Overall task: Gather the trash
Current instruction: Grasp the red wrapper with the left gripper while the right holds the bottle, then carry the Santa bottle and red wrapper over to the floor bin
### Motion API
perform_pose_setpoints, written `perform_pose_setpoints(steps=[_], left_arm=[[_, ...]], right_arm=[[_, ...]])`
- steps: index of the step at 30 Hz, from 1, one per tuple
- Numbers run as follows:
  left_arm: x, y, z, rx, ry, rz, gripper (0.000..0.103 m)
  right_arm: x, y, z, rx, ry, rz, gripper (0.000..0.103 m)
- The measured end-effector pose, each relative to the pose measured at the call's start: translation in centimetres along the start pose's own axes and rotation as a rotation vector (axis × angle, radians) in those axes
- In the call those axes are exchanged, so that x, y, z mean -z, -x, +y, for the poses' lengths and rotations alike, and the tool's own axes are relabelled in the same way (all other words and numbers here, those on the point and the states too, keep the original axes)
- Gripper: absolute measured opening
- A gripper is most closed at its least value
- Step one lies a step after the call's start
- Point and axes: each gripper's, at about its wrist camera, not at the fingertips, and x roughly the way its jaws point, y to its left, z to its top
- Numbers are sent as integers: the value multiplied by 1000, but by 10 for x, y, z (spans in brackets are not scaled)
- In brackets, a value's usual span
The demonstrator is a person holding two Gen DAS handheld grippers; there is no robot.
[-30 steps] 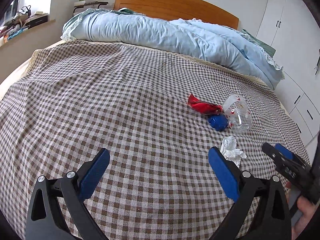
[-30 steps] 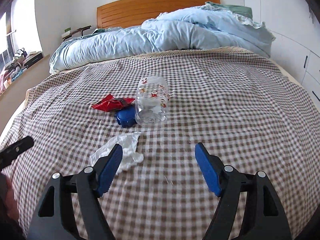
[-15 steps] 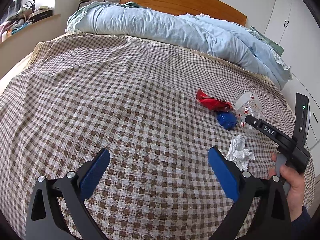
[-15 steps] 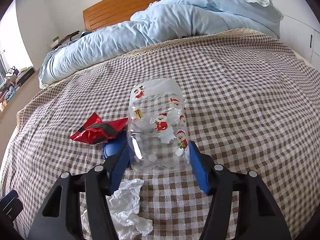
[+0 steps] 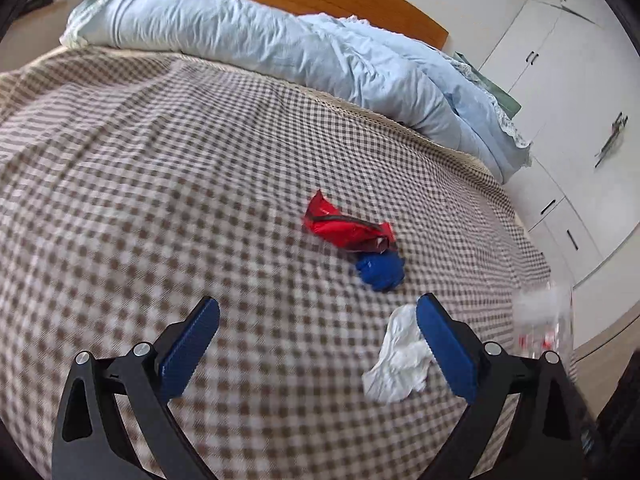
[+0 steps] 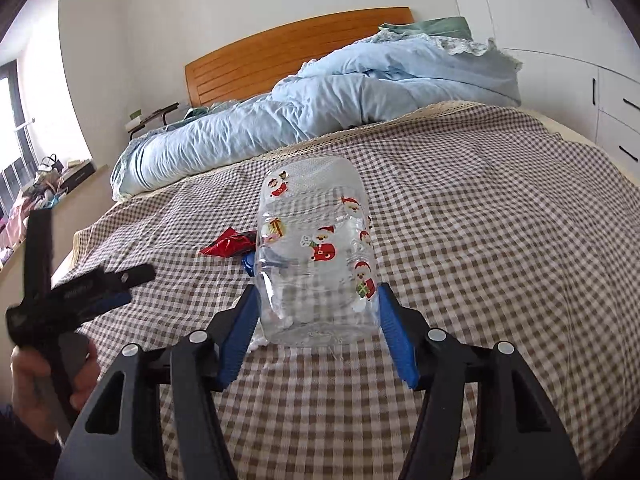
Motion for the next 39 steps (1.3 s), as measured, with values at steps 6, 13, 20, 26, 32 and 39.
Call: perform_pose_setpoints(steps=[6,13,20,26,32,39], left_arm=[[-58,-82,-6,-129,93,108,82],[-52,-96,2,-1,233,164,0],[-28,18,-42,78,76,-73,0],[35,109,-70,3,-87,-267,0],[69,141,-75,-10,-143,-351,0],[94,137,-105,105,-241,-255,0]], right_arm=[[3,-11,-18,5,-25,63,58],[1,-5,-31,-7,-43,63,58],[3,4,-37,-13,-77,33,58],[16,25,-33,-5,-83,-6,58],[48,57,-22,-3,-82,-41,58],[64,171,-38,-3,-146,-221,58]])
